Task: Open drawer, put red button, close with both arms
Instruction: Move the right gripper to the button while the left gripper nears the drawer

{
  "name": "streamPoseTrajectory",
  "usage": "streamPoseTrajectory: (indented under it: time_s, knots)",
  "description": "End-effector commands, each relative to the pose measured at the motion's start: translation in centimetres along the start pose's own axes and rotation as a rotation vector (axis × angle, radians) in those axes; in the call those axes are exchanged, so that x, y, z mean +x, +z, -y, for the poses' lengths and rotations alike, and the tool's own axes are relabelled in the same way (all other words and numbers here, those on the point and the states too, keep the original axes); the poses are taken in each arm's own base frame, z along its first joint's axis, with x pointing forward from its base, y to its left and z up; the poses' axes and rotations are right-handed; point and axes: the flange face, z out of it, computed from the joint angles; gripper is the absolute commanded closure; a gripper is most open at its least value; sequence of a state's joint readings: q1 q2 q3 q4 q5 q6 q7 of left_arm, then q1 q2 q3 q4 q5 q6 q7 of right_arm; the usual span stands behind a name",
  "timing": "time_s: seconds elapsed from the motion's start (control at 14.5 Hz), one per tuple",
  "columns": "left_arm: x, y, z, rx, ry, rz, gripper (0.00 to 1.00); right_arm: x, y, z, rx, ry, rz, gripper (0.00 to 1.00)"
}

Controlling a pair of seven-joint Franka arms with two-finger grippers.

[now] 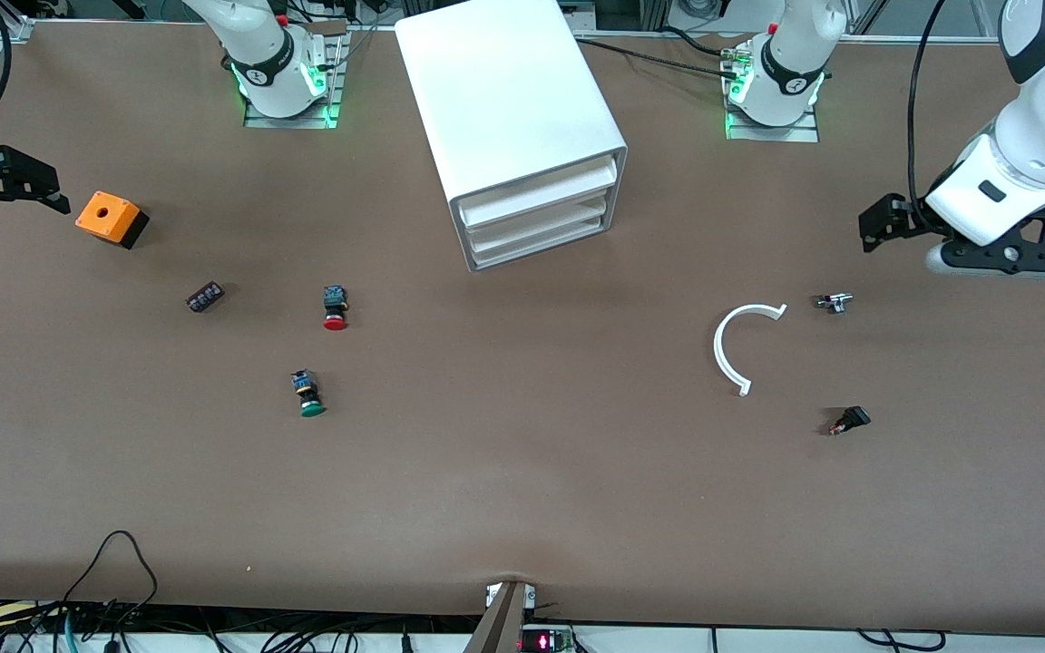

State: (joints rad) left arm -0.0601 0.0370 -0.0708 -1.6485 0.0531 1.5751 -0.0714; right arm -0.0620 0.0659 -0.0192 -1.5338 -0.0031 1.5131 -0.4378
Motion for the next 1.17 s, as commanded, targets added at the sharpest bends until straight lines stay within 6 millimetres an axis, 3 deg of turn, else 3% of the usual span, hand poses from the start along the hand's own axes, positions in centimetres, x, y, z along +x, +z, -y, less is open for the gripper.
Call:
streamPoseTrajectory:
  time_s: [0.0,0.14,0.28,0.55,0.76,0.9,1.1]
  knots:
    - [1.1,-0.3,-2.2,-0.012,0.059,0.112,0.0,0.4,0.0,-1.1,0.001,0.011,-0.022,0.0]
    - [0.9,0.1,-4.3,-0.008,0.098,0.146,0.0,0.9,1.1,-1.3,0.01,0.011,-0.006,0.0]
    - [0.7,0.3,-5.2,-0.013,0.116,0.163,0.0,2.4,3.5,-1.7,0.02,0.019,0.019,0.0]
    - [0.4,0.7,-5.7,-0.047,0.125,0.191,0.0,3.9,6.7,-1.3,0.046,0.007,0.076,0.0]
    - [-0.1,1.1,-6.0,-0.043,0.132,0.23,0.0,4.7,7.4,-1.0,0.047,-0.004,0.079,0.0]
    - [-0.6,2.4,-6.3,-0.033,0.142,0.324,0.0,4.8,7.9,-1.2,0.051,-0.018,0.084,0.0]
    - [-0.8,4.7,-8.3,-0.082,0.179,0.435,0.0,6.2,9.3,-1.1,0.098,-0.014,0.04,0.0]
